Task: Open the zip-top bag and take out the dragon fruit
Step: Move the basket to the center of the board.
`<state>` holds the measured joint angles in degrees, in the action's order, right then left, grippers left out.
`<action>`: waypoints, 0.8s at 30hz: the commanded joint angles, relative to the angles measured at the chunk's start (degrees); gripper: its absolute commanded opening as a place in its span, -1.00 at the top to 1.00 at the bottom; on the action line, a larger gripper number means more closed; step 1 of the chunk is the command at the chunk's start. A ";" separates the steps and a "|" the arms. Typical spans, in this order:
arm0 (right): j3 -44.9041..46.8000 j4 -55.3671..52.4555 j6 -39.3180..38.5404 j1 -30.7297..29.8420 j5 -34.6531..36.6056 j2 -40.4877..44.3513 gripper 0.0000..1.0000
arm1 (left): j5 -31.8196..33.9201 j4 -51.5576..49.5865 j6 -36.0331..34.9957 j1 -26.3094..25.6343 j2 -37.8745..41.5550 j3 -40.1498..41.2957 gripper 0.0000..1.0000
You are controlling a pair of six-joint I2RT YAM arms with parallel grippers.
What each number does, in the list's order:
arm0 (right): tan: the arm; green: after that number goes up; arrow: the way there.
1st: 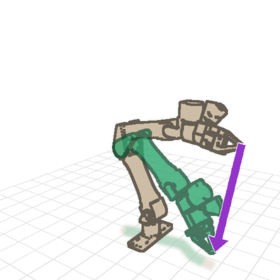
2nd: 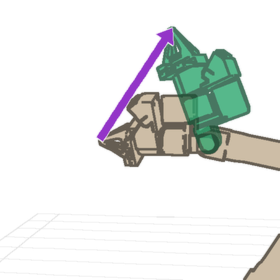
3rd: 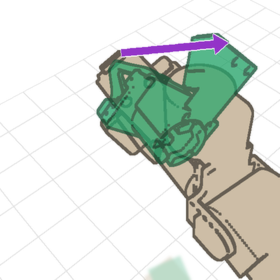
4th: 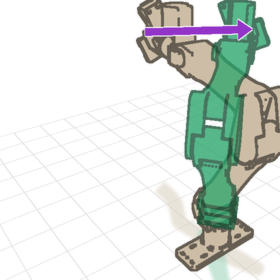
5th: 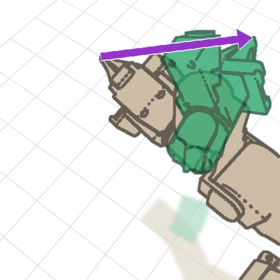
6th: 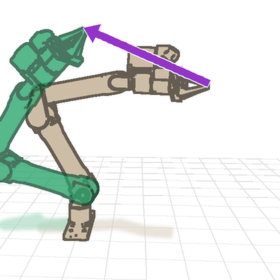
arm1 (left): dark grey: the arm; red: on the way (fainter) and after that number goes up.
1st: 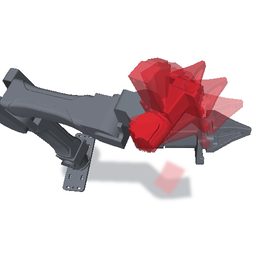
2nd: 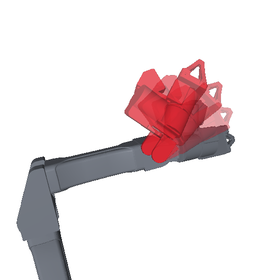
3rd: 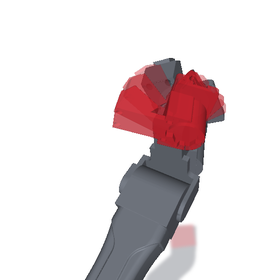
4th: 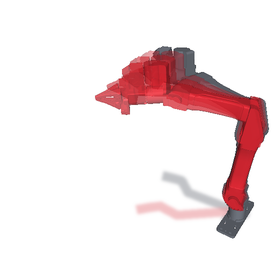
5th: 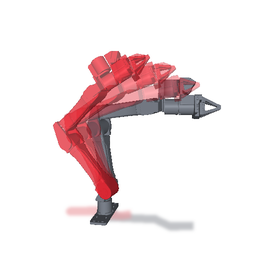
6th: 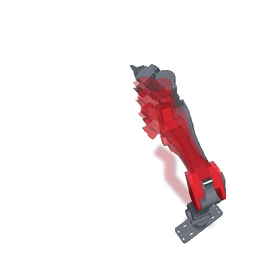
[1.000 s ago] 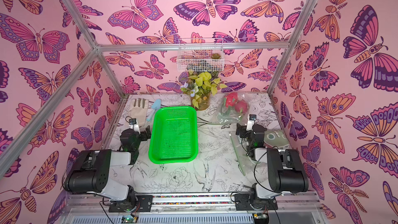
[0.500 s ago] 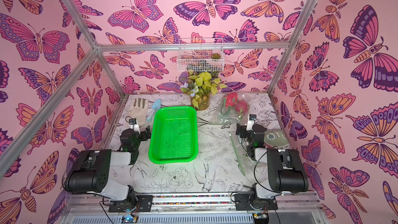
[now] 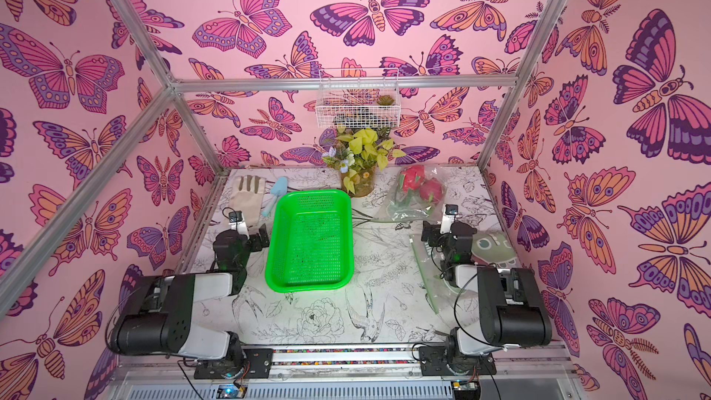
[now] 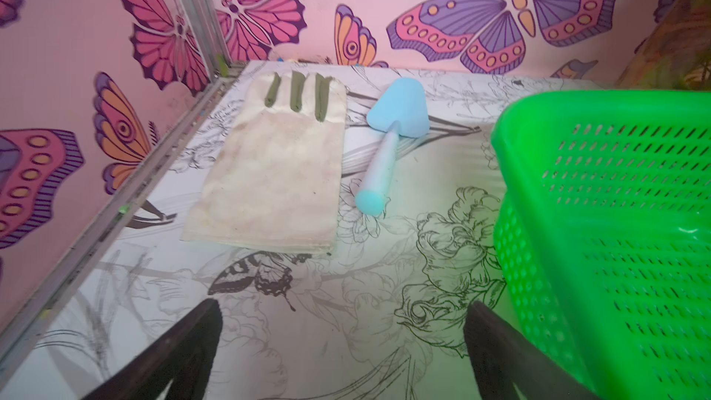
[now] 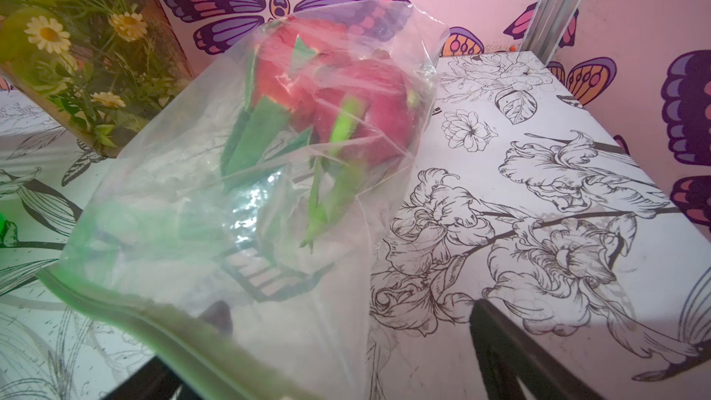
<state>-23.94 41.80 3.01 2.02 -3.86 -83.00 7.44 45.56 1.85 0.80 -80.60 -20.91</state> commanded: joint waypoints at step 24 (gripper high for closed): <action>-29.88 -59.33 28.84 0.27 -6.05 13.61 -0.92 | -18.55 -68.34 24.08 -10.73 12.52 -23.40 -0.74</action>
<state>-53.54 -11.62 29.47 2.17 -8.56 -68.79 -5.67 -19.46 25.36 -9.45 -66.59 -45.67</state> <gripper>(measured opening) 0.965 0.878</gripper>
